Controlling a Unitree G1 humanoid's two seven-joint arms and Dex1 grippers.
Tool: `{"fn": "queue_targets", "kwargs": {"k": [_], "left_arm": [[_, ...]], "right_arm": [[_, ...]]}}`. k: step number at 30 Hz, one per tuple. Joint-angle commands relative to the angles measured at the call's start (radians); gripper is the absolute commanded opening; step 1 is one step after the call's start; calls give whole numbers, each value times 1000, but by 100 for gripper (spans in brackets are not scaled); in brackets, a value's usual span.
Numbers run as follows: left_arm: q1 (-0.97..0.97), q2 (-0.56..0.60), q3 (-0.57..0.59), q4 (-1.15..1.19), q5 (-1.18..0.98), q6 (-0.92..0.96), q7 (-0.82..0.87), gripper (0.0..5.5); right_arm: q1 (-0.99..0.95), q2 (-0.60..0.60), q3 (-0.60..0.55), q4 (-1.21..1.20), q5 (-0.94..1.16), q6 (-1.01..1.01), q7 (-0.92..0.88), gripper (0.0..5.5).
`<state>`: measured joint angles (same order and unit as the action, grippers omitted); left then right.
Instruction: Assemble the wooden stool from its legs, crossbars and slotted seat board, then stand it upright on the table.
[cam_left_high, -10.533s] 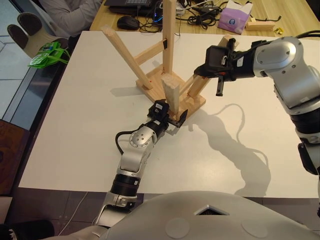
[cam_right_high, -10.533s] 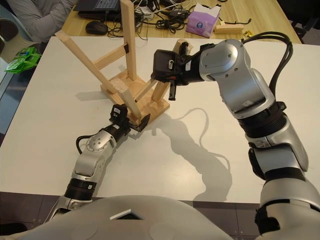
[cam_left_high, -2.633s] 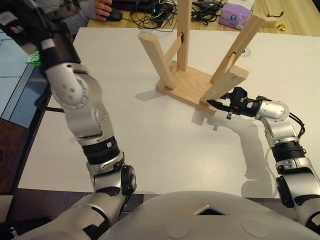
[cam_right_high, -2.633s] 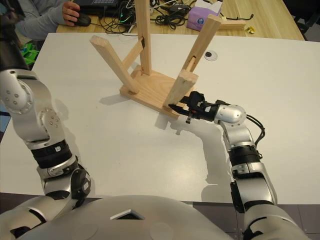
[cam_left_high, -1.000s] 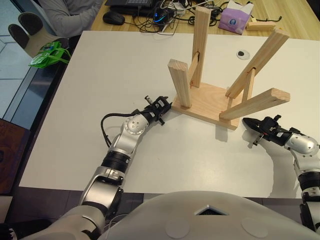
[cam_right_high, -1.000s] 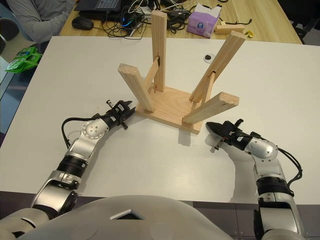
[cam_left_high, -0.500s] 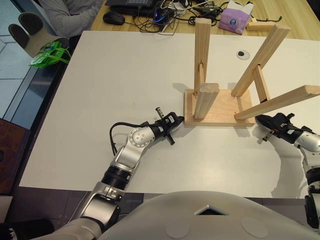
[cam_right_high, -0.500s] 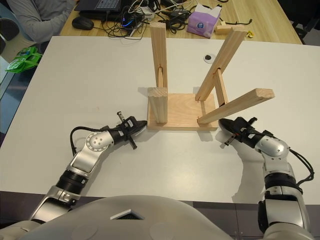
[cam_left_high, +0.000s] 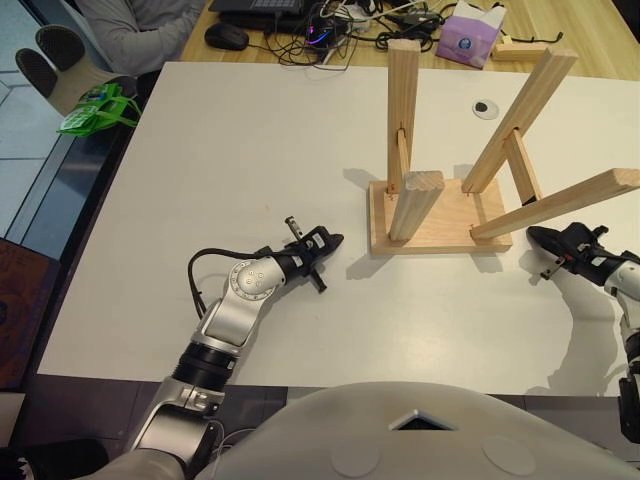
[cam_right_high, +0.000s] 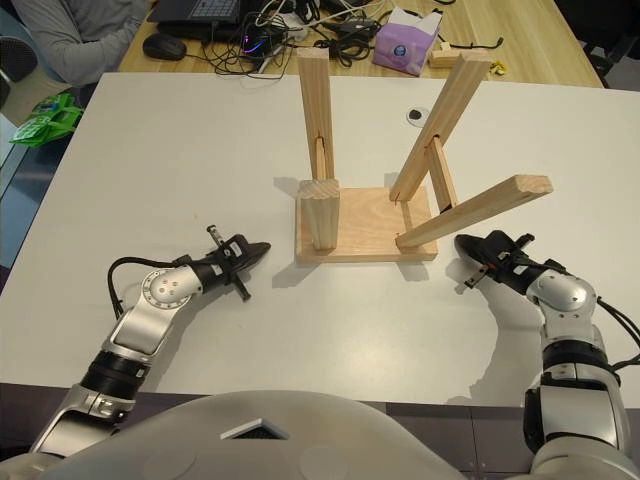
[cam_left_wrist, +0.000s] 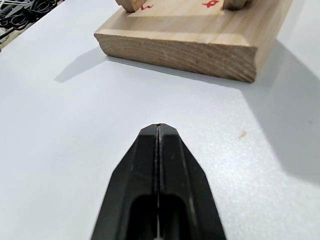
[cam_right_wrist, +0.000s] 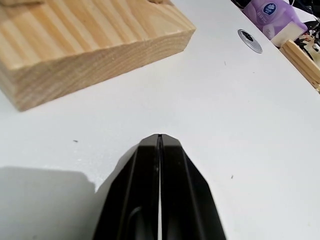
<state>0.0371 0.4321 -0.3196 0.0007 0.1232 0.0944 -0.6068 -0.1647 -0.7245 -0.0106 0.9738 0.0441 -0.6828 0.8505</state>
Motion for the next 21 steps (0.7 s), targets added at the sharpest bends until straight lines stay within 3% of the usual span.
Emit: {"fn": "queue_targets", "kwargs": {"k": [1,13,21], "left_arm": [[60,18,-35,27,-12,45,-53,2],[77,-3,-76,-71,-89,109,-111,2],[27,-33,-82,-28,-55,149,-36,2]], "right_arm": [[26,21,39,-51,2,32,94,0],[60,-10,23,-86,38,76,152,0],[99,0,33,-212,72,146,213,0]]}}
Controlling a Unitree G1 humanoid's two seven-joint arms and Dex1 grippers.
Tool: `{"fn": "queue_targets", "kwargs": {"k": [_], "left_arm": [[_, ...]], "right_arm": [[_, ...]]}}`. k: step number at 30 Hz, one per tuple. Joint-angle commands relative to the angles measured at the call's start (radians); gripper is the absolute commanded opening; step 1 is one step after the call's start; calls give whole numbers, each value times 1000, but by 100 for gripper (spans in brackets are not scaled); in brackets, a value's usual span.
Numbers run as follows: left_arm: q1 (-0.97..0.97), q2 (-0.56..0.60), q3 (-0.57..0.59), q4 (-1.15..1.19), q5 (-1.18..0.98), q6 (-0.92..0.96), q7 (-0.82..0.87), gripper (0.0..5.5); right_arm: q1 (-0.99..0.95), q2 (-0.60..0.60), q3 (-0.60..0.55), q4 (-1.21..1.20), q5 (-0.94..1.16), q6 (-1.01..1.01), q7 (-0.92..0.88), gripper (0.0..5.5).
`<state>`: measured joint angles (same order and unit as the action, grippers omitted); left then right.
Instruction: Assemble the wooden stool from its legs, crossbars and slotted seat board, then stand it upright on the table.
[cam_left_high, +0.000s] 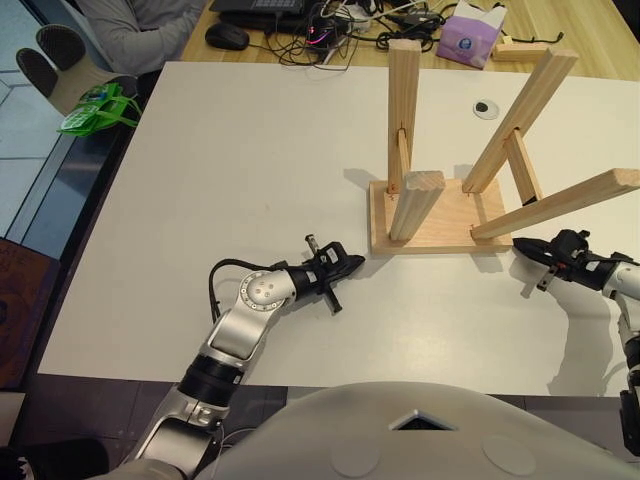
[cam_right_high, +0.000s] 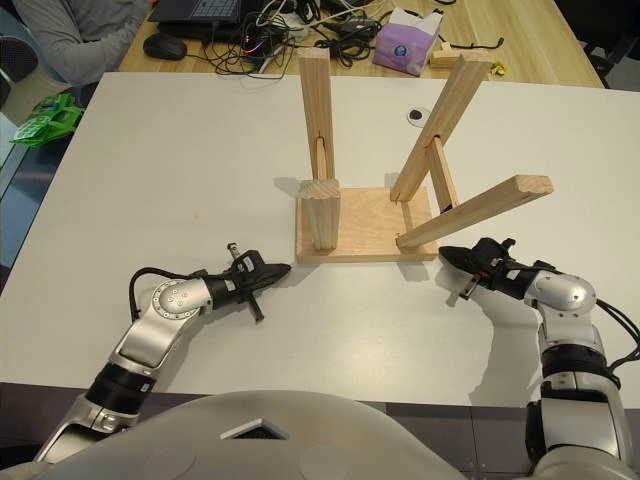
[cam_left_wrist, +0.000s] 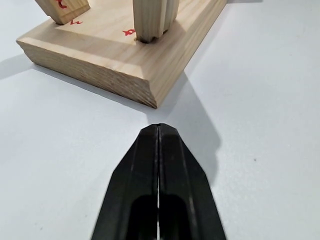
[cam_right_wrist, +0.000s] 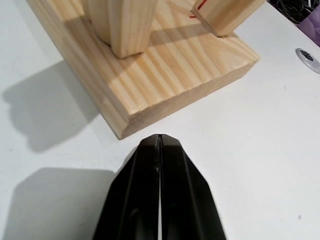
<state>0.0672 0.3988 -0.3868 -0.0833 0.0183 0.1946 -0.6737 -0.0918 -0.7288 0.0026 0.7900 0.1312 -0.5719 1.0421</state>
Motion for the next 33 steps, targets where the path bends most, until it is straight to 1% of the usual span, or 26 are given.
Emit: {"fn": "queue_targets", "kwargs": {"k": [1,10,14,23,27,33], "left_arm": [[-6,-1,-15,59,51,55,37,2],[-3,-6,-36,55,53,65,51,2],[-15,-21,-43,66,70,67,82,2],[-29,-42,-58,78,85,64,113,2],[-30,-53,-72,86,78,53,103,2],[-34,-52,-52,81,49,25,85,2]], "right_arm": [[32,3,17,-36,-16,38,18,0],[50,11,11,-70,-15,60,11,0],[57,17,17,-84,-17,62,12,0],[35,15,23,-59,-27,54,18,0],[8,25,41,-53,-19,52,58,0],[-37,15,7,-39,32,70,106,0]]}}
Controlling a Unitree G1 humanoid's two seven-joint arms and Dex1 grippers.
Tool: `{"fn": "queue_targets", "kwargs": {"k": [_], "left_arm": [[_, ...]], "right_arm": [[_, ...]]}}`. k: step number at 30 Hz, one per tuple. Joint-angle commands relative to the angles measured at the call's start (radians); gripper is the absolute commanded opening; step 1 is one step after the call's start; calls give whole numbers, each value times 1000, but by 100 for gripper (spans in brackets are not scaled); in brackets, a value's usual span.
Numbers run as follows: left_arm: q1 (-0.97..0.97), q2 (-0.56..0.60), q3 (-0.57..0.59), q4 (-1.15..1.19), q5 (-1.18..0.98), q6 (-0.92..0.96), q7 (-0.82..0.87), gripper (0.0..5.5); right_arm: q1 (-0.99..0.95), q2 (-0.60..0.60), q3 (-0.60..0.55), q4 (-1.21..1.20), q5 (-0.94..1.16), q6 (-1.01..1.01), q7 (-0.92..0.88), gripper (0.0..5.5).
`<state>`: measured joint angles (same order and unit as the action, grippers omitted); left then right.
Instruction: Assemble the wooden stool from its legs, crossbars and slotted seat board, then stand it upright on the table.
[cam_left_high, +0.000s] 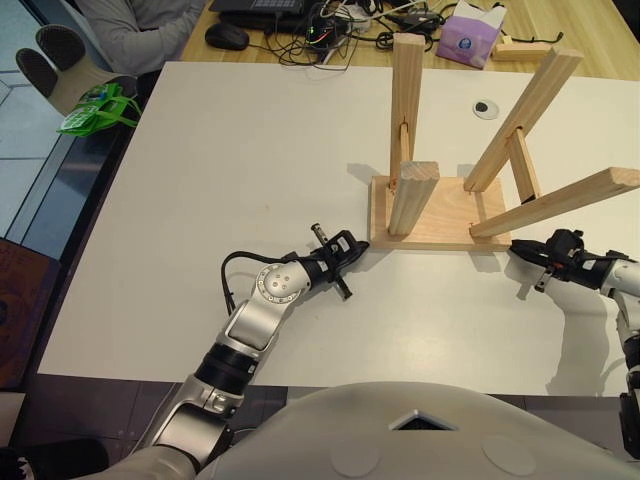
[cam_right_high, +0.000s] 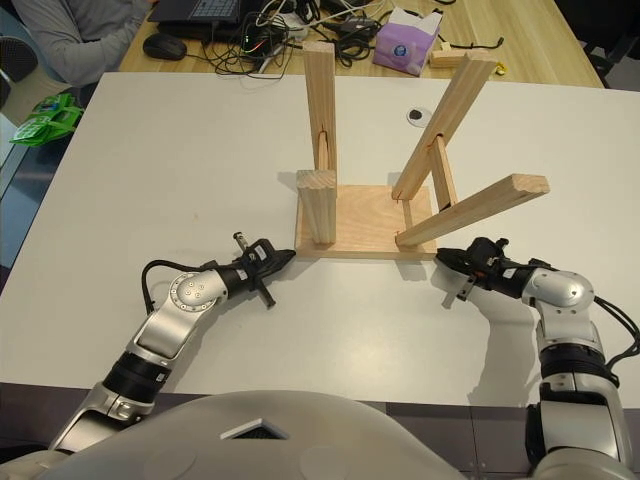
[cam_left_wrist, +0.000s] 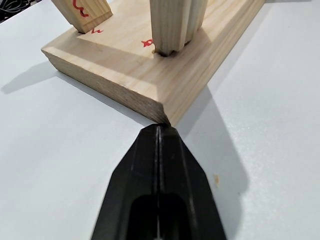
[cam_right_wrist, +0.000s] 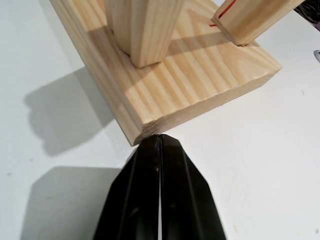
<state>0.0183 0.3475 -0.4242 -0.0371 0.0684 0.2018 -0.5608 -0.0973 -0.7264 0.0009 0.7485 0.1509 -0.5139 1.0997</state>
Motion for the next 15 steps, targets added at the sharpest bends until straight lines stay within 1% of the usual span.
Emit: {"fn": "queue_targets", "kwargs": {"k": [1,5,12,15], "left_arm": [[11,-2,-8,31,-10,17,-32,2],[-8,-2,10,5,-34,20,-51,2],[9,-16,5,10,-72,0,-86,2],[8,-20,18,-2,-95,-10,-94,2]], "right_arm": [[-32,12,6,-1,19,23,62,0],[-17,10,2,-46,54,83,119,0],[-20,12,-20,-83,76,145,146,0],[-12,20,-34,-133,114,209,164,0]]}}
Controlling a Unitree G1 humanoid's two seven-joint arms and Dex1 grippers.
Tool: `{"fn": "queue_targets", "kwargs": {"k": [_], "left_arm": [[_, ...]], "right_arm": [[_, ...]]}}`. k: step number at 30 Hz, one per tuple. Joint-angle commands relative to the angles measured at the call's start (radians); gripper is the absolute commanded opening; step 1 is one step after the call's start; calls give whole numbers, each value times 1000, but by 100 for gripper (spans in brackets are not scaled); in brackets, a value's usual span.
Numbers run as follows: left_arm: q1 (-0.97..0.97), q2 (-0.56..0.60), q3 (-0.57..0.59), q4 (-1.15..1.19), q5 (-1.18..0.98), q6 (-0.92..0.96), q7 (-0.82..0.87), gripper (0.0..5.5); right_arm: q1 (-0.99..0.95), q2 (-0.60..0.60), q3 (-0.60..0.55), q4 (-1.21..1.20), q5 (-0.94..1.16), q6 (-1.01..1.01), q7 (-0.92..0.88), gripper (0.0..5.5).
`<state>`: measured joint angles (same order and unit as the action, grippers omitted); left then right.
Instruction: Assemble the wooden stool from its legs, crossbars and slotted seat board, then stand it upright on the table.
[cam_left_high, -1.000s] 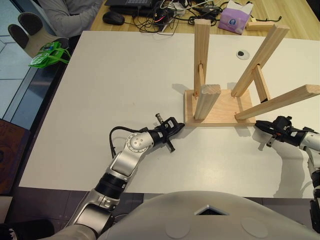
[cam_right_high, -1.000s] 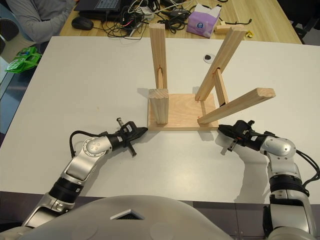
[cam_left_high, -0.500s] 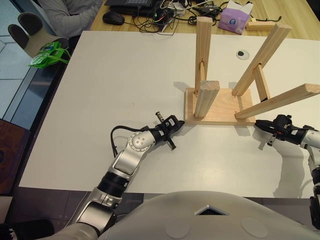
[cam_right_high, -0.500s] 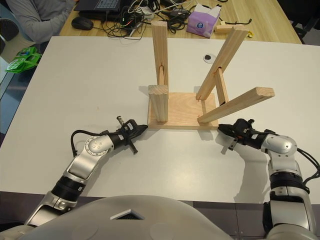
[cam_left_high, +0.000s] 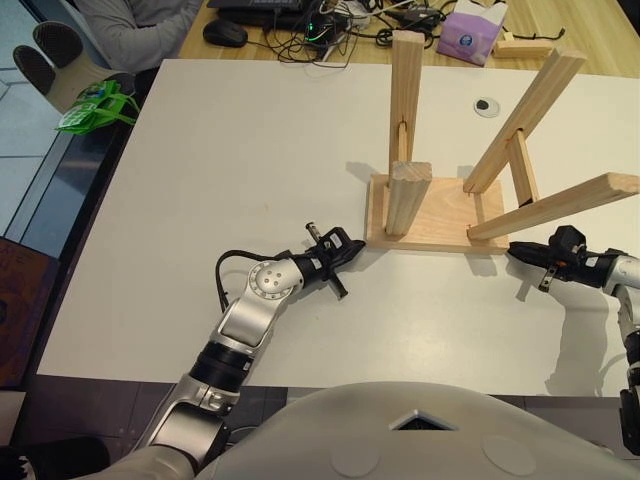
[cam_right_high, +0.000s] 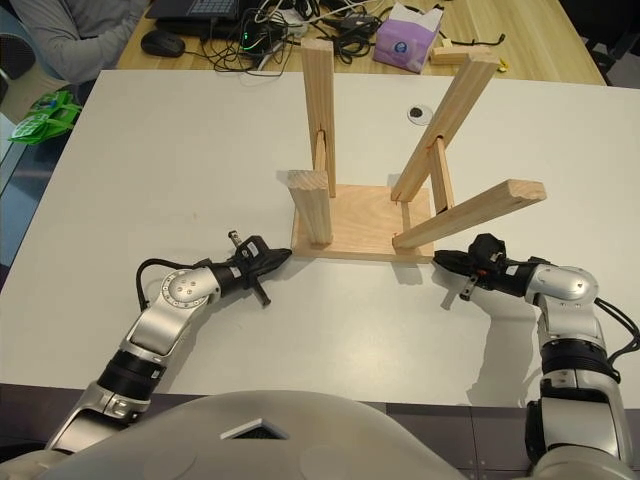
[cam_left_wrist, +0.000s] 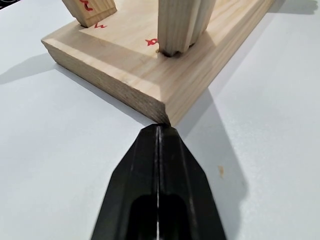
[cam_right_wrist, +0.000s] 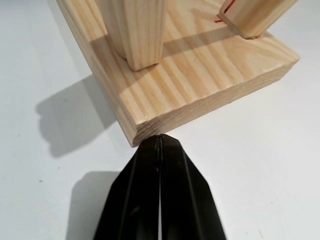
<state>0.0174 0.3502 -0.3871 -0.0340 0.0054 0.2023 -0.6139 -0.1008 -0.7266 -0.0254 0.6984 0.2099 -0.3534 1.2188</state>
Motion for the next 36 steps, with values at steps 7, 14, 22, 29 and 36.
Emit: {"fn": "queue_targets", "kwargs": {"k": [7,14,22,29,36], "left_arm": [[-2,-15,10,-69,-76,15,-67,2],[-27,-26,55,-121,-117,62,-67,2],[-47,-35,86,-209,-162,130,-64,2],[-63,-44,109,-293,-211,203,-69,2],[-76,-54,119,-304,-219,218,-60,2]], "right_arm": [[16,21,-40,-207,116,202,75,0],[52,16,-41,-295,124,274,98,0],[61,15,-57,-366,163,348,107,0],[57,2,-83,-473,220,443,105,0],[53,1,-104,-630,286,557,96,0]]}}
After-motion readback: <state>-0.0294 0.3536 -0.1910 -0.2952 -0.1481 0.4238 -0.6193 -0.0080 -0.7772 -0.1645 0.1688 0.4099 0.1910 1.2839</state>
